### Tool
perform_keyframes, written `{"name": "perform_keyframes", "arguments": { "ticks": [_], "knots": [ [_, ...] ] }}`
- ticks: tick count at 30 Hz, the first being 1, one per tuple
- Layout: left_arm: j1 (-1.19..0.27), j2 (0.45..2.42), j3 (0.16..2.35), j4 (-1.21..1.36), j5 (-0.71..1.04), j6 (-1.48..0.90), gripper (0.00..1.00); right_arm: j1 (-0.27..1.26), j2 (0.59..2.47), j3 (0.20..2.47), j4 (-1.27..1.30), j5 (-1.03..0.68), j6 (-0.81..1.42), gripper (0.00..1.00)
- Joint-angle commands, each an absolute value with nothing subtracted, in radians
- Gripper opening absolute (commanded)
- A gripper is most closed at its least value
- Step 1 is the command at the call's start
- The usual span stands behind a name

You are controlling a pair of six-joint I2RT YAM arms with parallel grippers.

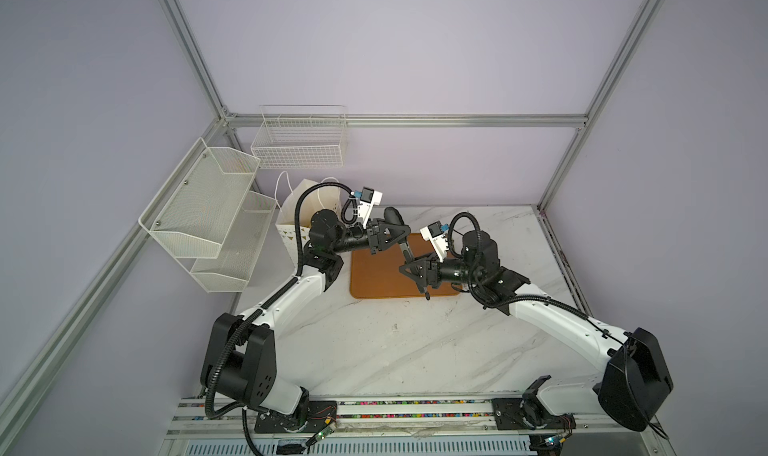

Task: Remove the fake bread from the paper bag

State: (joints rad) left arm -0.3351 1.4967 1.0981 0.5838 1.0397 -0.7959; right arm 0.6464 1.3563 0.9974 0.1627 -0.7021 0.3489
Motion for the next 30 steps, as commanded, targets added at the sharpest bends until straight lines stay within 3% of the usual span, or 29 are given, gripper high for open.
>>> {"name": "perform_keyframes", "arguments": {
  "ticks": [1, 30],
  "knots": [
    [-0.337, 1.457, 1.154, 0.591, 1.032, -0.758, 0.0, 0.653, 1.353, 1.014, 0.157, -0.703, 0.336, 0.42],
    [-0.333, 1.471, 1.197, 0.55, 1.013, -0.744, 0.0, 0.673, 1.386, 1.002, 0.123, -0.661, 0.302, 0.39]
  ]
}}
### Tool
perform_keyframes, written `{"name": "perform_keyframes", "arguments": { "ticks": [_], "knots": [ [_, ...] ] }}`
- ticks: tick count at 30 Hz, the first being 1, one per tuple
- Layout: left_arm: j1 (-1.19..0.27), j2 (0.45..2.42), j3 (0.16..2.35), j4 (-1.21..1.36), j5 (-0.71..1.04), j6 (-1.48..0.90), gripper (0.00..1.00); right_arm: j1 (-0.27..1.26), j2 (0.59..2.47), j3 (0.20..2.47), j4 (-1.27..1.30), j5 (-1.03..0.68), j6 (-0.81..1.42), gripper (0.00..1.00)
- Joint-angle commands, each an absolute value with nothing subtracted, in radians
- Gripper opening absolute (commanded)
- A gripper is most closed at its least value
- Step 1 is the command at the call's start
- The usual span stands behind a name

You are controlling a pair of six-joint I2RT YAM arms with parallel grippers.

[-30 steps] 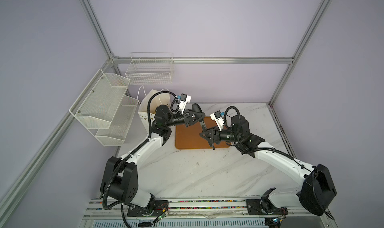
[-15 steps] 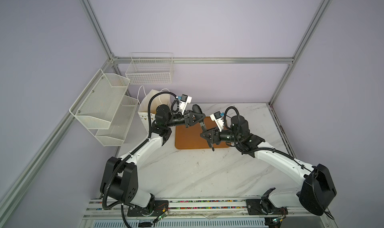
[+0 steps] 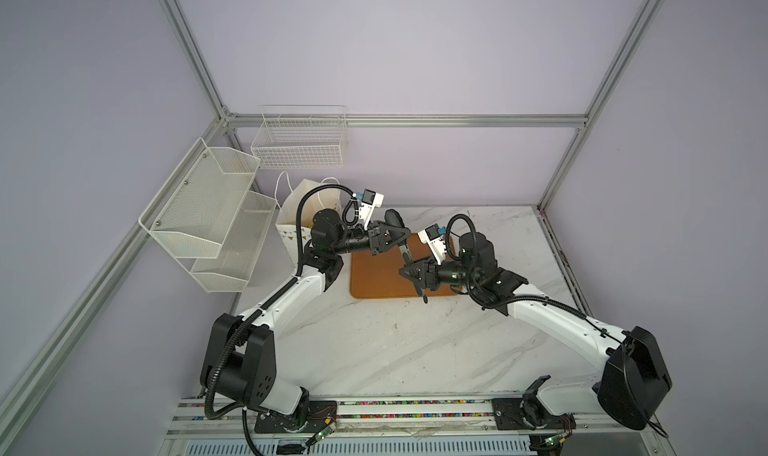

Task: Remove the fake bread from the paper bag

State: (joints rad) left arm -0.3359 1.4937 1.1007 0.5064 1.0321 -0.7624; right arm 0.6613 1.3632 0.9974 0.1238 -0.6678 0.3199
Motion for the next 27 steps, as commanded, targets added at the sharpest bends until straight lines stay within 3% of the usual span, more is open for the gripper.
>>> {"name": "perform_keyframes", "arguments": {
  "ticks": [1, 13, 19, 21, 27],
  "knots": [
    [-0.333, 1.469, 1.197, 0.552, 1.014, -0.746, 0.0, 0.673, 1.393, 1.001, 0.12, -0.656, 0.301, 0.39],
    [-0.326, 1.462, 1.186, 0.558, 1.018, -0.75, 0.0, 0.673, 1.406, 1.009, 0.09, -0.612, 0.291, 0.34],
    [-0.322, 1.463, 1.181, 0.546, 1.012, -0.75, 0.0, 0.672, 1.397, 1.019, 0.078, -0.557, 0.276, 0.06],
    [-0.319, 1.456, 1.182, 0.512, 1.008, -0.732, 0.08, 0.672, 1.381, 1.022, 0.077, -0.517, 0.267, 0.01],
    [-0.289, 1.406, 1.236, 0.265, 0.973, -0.568, 0.52, 0.672, 1.305, 0.998, 0.122, -0.369, 0.283, 0.0]
  ]
}}
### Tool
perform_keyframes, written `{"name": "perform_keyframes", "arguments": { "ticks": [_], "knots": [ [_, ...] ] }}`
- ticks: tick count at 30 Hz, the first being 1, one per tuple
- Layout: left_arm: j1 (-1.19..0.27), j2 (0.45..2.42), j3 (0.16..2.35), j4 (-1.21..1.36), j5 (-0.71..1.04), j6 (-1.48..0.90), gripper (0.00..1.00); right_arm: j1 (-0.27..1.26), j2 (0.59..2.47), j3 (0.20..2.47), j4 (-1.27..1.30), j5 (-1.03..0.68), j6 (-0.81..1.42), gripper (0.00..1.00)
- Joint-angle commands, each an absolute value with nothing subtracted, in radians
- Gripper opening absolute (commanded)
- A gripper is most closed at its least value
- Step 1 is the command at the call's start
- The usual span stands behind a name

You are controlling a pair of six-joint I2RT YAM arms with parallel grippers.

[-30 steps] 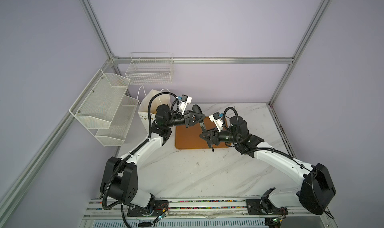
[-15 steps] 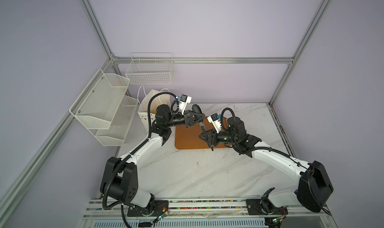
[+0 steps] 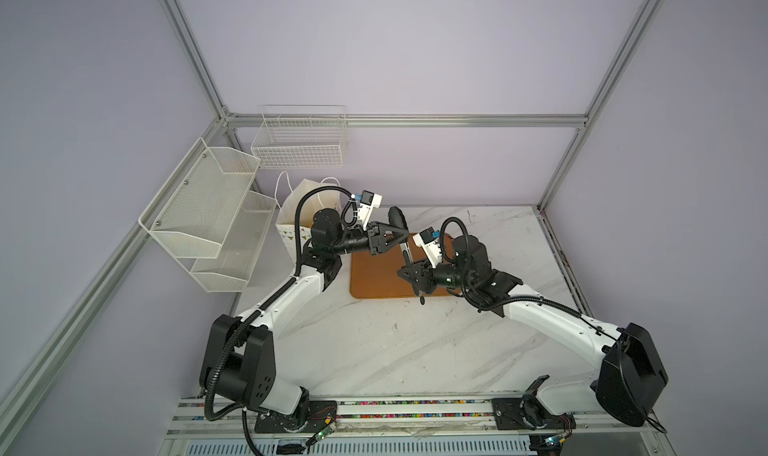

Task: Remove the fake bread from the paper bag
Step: 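Move the left gripper over the paper bag while the right gripper holds the tongs, then lower the left gripper into the bag opening and pinch the bag edge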

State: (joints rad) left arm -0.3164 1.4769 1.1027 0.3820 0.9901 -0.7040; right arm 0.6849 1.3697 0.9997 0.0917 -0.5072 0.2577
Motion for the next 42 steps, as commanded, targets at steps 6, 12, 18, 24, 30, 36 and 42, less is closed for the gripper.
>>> {"name": "perform_keyframes", "arguments": {
  "ticks": [6, 12, 18, 24, 30, 36, 42],
  "knots": [
    [-0.235, 1.352, 1.369, -0.091, 0.886, -0.375, 0.71, 0.672, 1.257, 0.991, 0.162, -0.261, 0.301, 0.0],
    [-0.147, 1.345, 1.589, -0.514, 0.654, -0.184, 0.76, 0.673, 1.258, 1.034, 0.14, -0.176, 0.305, 0.0],
    [-0.062, 1.483, 1.98, -0.975, 0.236, -0.037, 0.8, 0.672, 1.311, 1.088, 0.097, -0.156, 0.289, 0.0],
    [0.019, 1.618, 2.297, -1.206, 0.009, -0.022, 0.82, 0.673, 1.367, 1.123, 0.09, -0.164, 0.26, 0.0],
    [0.181, 1.647, 2.32, -1.204, 0.017, -0.057, 0.82, 0.672, 1.437, 1.135, 0.129, -0.199, 0.268, 0.0],
    [0.271, 1.713, 2.321, -1.18, 0.169, -0.052, 0.81, 0.673, 1.499, 1.17, 0.132, -0.219, 0.271, 0.0],
    [0.271, 1.803, 2.329, -1.161, 0.266, -0.041, 0.76, 0.673, 1.568, 1.218, 0.131, -0.228, 0.273, 0.0]
  ]
}}
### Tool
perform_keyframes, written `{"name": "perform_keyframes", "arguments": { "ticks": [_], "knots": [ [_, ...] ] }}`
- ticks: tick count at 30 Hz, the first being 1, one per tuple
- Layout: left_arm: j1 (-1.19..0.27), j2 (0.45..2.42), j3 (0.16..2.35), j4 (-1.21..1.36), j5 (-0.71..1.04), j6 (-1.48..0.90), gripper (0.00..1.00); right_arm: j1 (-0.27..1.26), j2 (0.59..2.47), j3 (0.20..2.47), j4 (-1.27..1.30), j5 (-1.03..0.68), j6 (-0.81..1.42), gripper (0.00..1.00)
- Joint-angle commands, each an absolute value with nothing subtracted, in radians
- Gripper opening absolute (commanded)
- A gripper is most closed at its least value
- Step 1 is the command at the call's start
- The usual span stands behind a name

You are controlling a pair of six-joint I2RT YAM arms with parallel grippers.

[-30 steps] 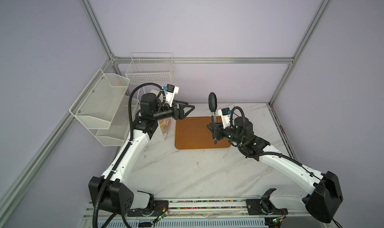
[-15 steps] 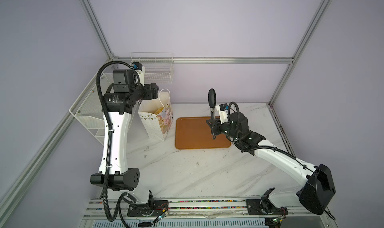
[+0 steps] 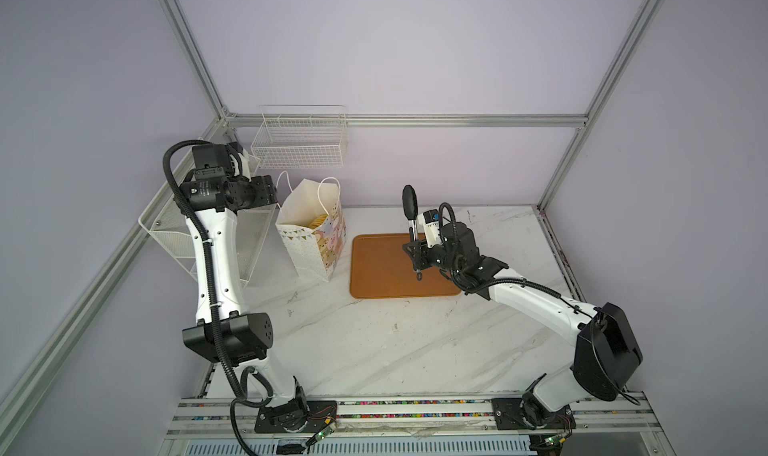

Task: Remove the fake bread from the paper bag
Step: 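Lower the left gripper into the bag opening and pinch the bag edge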

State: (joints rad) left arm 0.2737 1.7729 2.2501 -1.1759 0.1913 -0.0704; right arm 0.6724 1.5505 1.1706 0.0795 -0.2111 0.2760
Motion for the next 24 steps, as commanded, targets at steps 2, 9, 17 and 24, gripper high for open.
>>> {"name": "perform_keyframes", "arguments": {
  "ticks": [2, 9, 17, 24],
  "knots": [
    [0.271, 1.83, 2.336, -1.151, 0.248, -0.026, 0.76, 0.672, 1.585, 1.235, 0.126, -0.231, 0.273, 0.0],
    [0.268, 1.917, 2.363, -1.115, 0.289, 0.018, 0.75, 0.672, 1.634, 1.265, 0.121, -0.229, 0.28, 0.0],
    [0.228, 2.012, 2.404, -1.111, 0.275, 0.046, 0.69, 0.673, 1.649, 1.276, 0.109, -0.221, 0.287, 0.0],
    [0.2, 2.055, 2.375, -1.111, 0.189, 0.073, 0.64, 0.673, 1.648, 1.283, 0.08, -0.21, 0.287, 0.0]
  ]
}}
